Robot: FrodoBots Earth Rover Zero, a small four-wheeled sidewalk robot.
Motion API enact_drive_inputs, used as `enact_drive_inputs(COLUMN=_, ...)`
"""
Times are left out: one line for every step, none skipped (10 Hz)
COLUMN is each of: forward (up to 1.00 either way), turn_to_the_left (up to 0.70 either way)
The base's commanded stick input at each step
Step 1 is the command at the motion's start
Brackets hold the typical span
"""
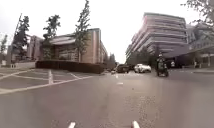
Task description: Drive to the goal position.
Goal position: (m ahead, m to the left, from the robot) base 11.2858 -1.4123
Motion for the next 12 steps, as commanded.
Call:
enact_drive_inputs(forward=0.7, turn_to_the_left=0.0)
enact_drive_inputs(forward=0.7, turn_to_the_left=0.0)
enact_drive_inputs(forward=0.7, turn_to_the_left=0.0)
enact_drive_inputs(forward=0.7, turn_to_the_left=0.0)
enact_drive_inputs(forward=0.7, turn_to_the_left=0.0)
enact_drive_inputs(forward=0.7, turn_to_the_left=0.0)
enact_drive_inputs(forward=0.7, turn_to_the_left=0.0)
enact_drive_inputs(forward=0.7, turn_to_the_left=0.0)
enact_drive_inputs(forward=0.7, turn_to_the_left=0.0)
enact_drive_inputs(forward=0.7, turn_to_the_left=0.0)
enact_drive_inputs(forward=0.7, turn_to_the_left=0.0)
enact_drive_inputs(forward=0.7, turn_to_the_left=-0.06)
